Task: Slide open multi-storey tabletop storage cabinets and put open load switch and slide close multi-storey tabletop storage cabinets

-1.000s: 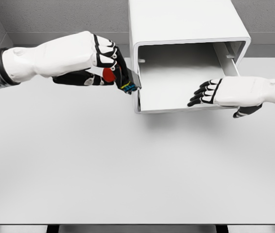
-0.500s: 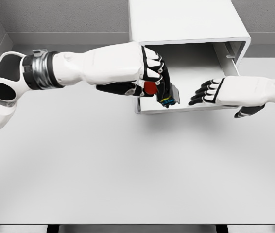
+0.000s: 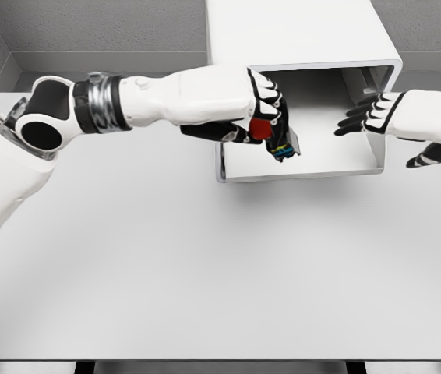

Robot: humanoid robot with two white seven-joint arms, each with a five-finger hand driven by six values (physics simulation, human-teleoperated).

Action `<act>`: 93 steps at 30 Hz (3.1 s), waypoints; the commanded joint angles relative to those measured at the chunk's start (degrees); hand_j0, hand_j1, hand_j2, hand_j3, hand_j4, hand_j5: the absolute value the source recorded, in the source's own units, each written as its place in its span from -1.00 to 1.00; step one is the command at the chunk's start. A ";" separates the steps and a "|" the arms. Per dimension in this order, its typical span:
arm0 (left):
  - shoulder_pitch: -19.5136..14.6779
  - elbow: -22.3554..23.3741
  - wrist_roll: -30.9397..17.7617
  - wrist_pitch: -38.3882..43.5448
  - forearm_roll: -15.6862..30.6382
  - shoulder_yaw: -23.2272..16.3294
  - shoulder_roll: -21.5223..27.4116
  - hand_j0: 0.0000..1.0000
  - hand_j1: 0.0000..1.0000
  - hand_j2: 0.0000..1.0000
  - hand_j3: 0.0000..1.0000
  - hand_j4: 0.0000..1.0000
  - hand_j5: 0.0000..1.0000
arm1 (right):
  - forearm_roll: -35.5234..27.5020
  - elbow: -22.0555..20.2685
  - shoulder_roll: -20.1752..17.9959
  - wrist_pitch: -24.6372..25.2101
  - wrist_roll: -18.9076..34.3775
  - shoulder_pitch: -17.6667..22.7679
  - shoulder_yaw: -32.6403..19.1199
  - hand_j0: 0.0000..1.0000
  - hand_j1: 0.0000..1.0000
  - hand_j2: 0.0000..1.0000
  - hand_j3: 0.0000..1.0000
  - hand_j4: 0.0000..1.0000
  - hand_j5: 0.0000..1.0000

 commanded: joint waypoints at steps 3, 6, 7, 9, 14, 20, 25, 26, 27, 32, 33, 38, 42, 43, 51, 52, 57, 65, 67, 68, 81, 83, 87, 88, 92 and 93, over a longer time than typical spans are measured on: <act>-0.26 2.21 0.07 0.18 0.19 -0.96 -1.02 -0.21 -0.21 -0.21 -0.21 -0.21 -0.21 | -0.67 0.62 -0.79 0.14 -1.89 -0.44 -0.59 1.00 1.00 1.00 1.00 1.00 1.00; -0.70 3.71 0.07 0.18 -0.51 -1.22 -1.11 -0.21 -0.21 -0.21 -0.21 -0.21 -0.21 | -0.67 0.62 -1.49 0.14 -5.15 -0.53 -0.50 1.00 1.00 1.00 1.00 1.00 1.00; -0.79 4.32 0.07 0.18 -1.21 -1.22 -1.11 -0.21 -0.21 -0.21 -0.21 -0.21 -0.21 | -0.67 0.62 -1.49 0.14 -5.15 -0.53 -0.41 1.00 1.00 1.00 1.00 1.00 1.00; -1.05 4.76 0.07 0.18 -1.21 -1.22 -1.20 -0.21 -0.21 -0.21 -0.21 -0.21 -0.21 | -0.67 0.53 -1.49 0.14 -5.06 -0.53 -0.15 1.00 1.00 1.00 1.00 1.00 1.00; -1.23 4.94 0.07 0.18 -1.12 -1.22 -1.64 -0.21 -0.21 -0.21 -0.21 -0.21 -0.21 | -0.67 0.35 -1.32 0.14 -4.97 -0.35 0.03 1.00 1.00 1.00 1.00 1.00 1.00; -1.41 5.03 0.07 0.18 -1.12 -1.22 -1.82 -0.21 -0.21 -0.21 -0.21 -0.21 -0.21 | -0.67 0.35 -1.32 0.14 -5.06 0.00 0.03 1.00 1.00 1.00 1.00 1.00 1.00; -1.32 5.73 0.07 0.18 -1.21 -1.31 -2.52 -0.21 -0.21 -0.21 -0.21 -0.21 -0.21 | -0.67 0.44 -1.49 0.14 -4.97 0.09 -0.06 1.00 1.00 1.00 1.00 1.00 1.00; -1.32 5.90 0.07 0.18 -1.30 -1.31 -2.52 -0.21 -0.21 -0.21 -0.21 -0.21 -0.21 | -0.67 0.44 -1.49 0.14 -5.06 0.09 -0.06 1.00 1.00 1.00 1.00 1.00 1.00; -1.41 5.90 0.07 0.18 -1.30 -1.31 -2.61 -0.21 -0.21 -0.21 -0.21 -0.21 -0.21 | -0.67 0.44 -1.58 0.14 -4.98 0.18 -0.15 1.00 1.00 1.00 1.00 1.00 1.00; -1.41 6.87 0.16 0.18 -3.32 -1.31 -2.61 -0.19 -0.19 -0.19 -0.19 -0.19 -0.19 | -0.67 0.44 -1.76 0.14 -5.06 0.18 -0.24 1.00 1.00 1.00 1.00 1.00 1.00; -1.41 7.05 0.16 0.18 -3.32 -1.31 -2.52 -0.19 -0.19 -0.19 -0.19 -0.19 -0.19 | -0.67 0.44 -1.67 0.14 -5.06 0.18 -0.24 1.00 1.00 1.00 1.00 1.00 1.00; -1.32 7.22 0.16 0.18 -5.96 -1.31 -3.40 -0.19 -0.19 -0.19 -0.19 -0.19 -0.19 | -0.67 0.44 -1.67 0.14 -5.06 0.18 -0.33 1.00 1.00 1.00 1.00 1.00 1.00; -1.32 7.14 0.16 0.18 -8.24 -1.31 -3.49 -0.18 -0.18 -0.18 -0.18 -0.18 -0.18 | -0.67 0.44 -1.67 0.14 -5.06 0.18 -0.33 1.00 1.00 1.00 1.00 1.00 1.00; -1.32 7.14 0.16 0.18 -8.59 -1.31 -3.49 -0.18 -0.18 -0.18 -0.18 -0.18 -0.18 | -0.67 0.44 -1.67 0.14 -5.06 0.26 -0.33 1.00 1.00 1.00 1.00 1.00 1.00; -1.23 7.14 0.16 0.18 -10.97 -1.31 -4.01 -0.18 -0.18 -0.18 -0.18 -0.18 -0.18 | -0.67 0.35 -1.49 0.14 -5.06 0.26 -0.24 1.00 1.00 1.00 1.00 1.00 1.00; -1.14 7.14 0.16 0.18 -11.23 -1.31 -4.19 -0.18 -0.18 -0.18 -0.18 -0.18 -0.18 | -0.67 0.35 -1.40 0.14 -5.06 0.26 -0.15 1.00 1.00 1.00 1.00 1.00 1.00; -1.14 7.14 0.16 0.18 -11.14 -1.31 -4.19 -0.10 -0.10 -0.10 -0.10 -0.10 -0.10 | -0.67 0.35 -1.40 0.14 -5.06 0.26 -0.15 1.00 1.00 1.00 1.00 1.00 1.00; -1.76 7.14 0.51 0.18 -11.76 -1.31 -4.28 0.63 0.63 0.63 0.63 0.63 0.63 | -0.67 0.44 -1.40 0.14 -5.06 0.26 -0.15 1.00 1.00 1.00 1.00 1.00 1.00; -1.67 7.05 0.51 0.18 -12.11 -1.22 -4.28 0.63 0.63 0.63 0.63 0.63 0.63 | -0.67 0.44 -1.14 0.14 -5.06 0.26 -0.15 1.00 1.00 1.00 1.00 1.00 1.00; -1.67 7.05 0.60 0.18 -12.11 -1.22 -4.28 0.62 0.62 0.62 0.62 0.62 0.62 | -0.67 0.44 -0.96 0.14 -5.06 0.26 -0.15 1.00 1.00 1.00 1.00 1.00 1.00; -2.73 -2.79 0.60 0.18 -2.62 -0.34 3.54 0.62 0.62 0.62 0.62 0.62 0.62 | -2.61 1.58 -0.61 0.14 -10.51 3.25 -0.15 1.00 1.00 1.00 1.00 1.00 1.00; -2.20 -9.21 0.51 0.18 1.95 0.01 12.06 0.67 0.67 0.67 0.67 0.67 0.67 | -2.96 1.50 -0.53 0.14 -10.86 3.52 -0.15 1.00 1.00 1.00 1.00 1.00 1.00; 0.79 -9.56 0.69 0.18 12.41 0.80 24.90 1.00 1.00 1.00 1.00 1.00 1.00 | -2.96 1.50 0.09 0.14 -13.15 5.19 -0.06 1.00 1.00 1.00 1.00 1.00 1.00; 2.63 -9.56 0.69 0.18 14.60 0.63 28.32 1.00 1.00 1.00 1.00 1.00 1.00 | -2.96 1.50 0.09 0.14 -13.24 5.27 0.02 1.00 1.00 1.00 1.00 1.00 1.00; 7.82 -9.48 0.43 0.18 15.40 0.27 32.37 1.00 1.00 1.00 1.00 1.00 1.00 | -2.78 1.50 0.00 0.14 -12.97 6.42 0.20 1.00 1.00 1.00 1.00 1.00 1.00; 7.91 -9.48 0.43 0.18 15.40 0.27 33.43 1.00 1.00 1.00 1.00 1.00 1.00 | -2.78 1.50 -0.08 0.14 -12.53 6.59 0.20 1.00 1.00 1.00 1.00 1.00 1.00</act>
